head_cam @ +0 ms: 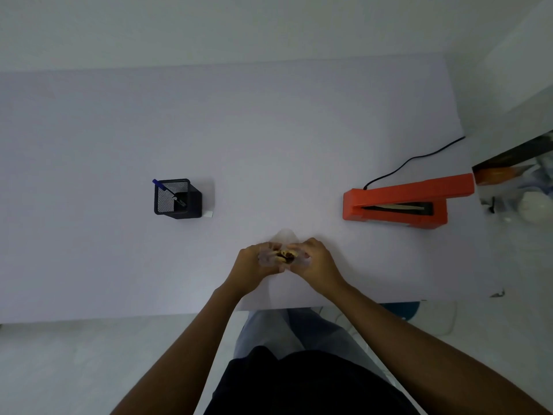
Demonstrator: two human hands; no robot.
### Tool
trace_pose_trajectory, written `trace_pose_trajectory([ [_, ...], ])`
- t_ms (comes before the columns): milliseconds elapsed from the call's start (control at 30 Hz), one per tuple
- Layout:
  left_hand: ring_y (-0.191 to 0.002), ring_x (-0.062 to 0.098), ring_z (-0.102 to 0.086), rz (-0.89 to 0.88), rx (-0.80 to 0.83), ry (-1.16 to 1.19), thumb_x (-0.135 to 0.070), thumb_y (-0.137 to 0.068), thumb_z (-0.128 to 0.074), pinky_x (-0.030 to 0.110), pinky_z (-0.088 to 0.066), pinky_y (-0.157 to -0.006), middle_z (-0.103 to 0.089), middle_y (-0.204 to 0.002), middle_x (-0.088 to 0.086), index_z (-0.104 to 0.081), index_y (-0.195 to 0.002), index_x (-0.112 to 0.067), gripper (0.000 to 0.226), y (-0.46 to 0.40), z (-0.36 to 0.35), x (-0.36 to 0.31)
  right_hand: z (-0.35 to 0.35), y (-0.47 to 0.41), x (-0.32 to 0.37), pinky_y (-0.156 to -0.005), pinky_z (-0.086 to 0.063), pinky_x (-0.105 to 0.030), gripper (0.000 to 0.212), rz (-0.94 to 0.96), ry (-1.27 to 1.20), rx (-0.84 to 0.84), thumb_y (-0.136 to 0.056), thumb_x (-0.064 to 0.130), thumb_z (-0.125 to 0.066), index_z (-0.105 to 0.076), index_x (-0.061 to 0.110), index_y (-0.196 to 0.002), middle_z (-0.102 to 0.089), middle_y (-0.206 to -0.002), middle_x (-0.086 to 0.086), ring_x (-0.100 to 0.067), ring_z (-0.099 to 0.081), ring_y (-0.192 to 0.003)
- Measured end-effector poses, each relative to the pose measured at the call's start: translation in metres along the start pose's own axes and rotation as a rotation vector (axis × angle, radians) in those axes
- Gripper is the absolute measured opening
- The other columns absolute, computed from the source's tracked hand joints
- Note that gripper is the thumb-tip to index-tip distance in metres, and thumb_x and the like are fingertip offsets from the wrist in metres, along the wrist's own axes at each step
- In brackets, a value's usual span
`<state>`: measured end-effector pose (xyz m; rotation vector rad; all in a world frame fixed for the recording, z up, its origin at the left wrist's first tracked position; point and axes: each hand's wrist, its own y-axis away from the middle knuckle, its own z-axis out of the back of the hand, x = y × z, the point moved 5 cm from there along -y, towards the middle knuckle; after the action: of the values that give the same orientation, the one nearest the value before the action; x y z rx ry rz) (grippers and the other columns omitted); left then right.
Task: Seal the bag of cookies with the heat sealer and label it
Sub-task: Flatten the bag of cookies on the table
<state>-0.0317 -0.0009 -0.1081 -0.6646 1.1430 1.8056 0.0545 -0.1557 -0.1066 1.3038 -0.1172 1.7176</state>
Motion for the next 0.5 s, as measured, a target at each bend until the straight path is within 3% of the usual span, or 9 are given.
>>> trace_pose_trajectory([
  [67, -0.097, 0.013, -0.066, 0.018, -0.021, 0.015, -0.050, -0.079, -0.071, 0.035, -0.055, -0.092, -0.072, -0.107, -0.005, -0.070, -0.114, -0.022, 0.045, 0.000, 0.001, 0.003, 0.002, -0.001, -0.001, -0.070, -0.046, -0.010, 0.032, -0.022, -0.006, -0.019, -0.080, 0.025, -0.081, -0.071, 0.006, -0.103, -0.061, -0.088, 0.006, -0.003, -0.060, -0.075],
  [133, -0.094, 0.010, -0.066, 0.035, -0.016, 0.031, -0.050, -0.081, -0.071, 0.034, -0.055, -0.091, -0.073, -0.105, -0.007, -0.072, -0.111, -0.025, 0.039, 0.000, 0.000, 0.005, 0.003, -0.001, 0.001, -0.068, -0.044, -0.011, 0.028, -0.003, 0.010, -0.032, -0.081, 0.023, -0.081, -0.072, 0.003, -0.098, -0.058, -0.084, 0.006, -0.001, -0.057, -0.071],
  [300, -0.089, 0.004, -0.068, -0.004, -0.043, 0.075, -0.032, -0.082, -0.076, 0.020, -0.055, -0.085, -0.075, -0.102, -0.008, -0.077, -0.104, -0.021, 0.025, 0.000, 0.003, -0.001, 0.006, 0.002, -0.002, -0.074, -0.042, -0.009, 0.024, 0.088, 0.015, -0.044, -0.077, 0.019, -0.084, -0.076, 0.005, -0.095, -0.062, -0.091, 0.000, -0.014, -0.057, -0.081],
  [367, -0.086, 0.000, -0.068, -0.003, -0.033, 0.097, -0.038, -0.081, -0.076, 0.016, -0.052, -0.081, -0.074, -0.099, -0.011, -0.077, -0.102, -0.022, 0.026, 0.001, 0.003, 0.000, 0.008, 0.004, -0.001, -0.078, -0.045, -0.014, 0.024, 0.118, -0.004, -0.041, -0.078, 0.017, -0.083, -0.077, 0.005, -0.097, -0.066, -0.093, -0.003, -0.016, -0.060, -0.085],
  [500, -0.088, 0.005, -0.069, 0.020, -0.009, 0.126, -0.052, -0.080, -0.070, 0.026, -0.057, -0.084, -0.075, -0.100, -0.010, -0.077, -0.106, -0.023, 0.040, 0.001, 0.004, 0.004, 0.011, 0.005, -0.002, -0.084, -0.051, -0.023, 0.025, 0.119, -0.058, -0.019, -0.081, 0.017, -0.080, -0.077, 0.005, -0.102, -0.073, -0.101, -0.011, -0.021, -0.066, -0.092],
])
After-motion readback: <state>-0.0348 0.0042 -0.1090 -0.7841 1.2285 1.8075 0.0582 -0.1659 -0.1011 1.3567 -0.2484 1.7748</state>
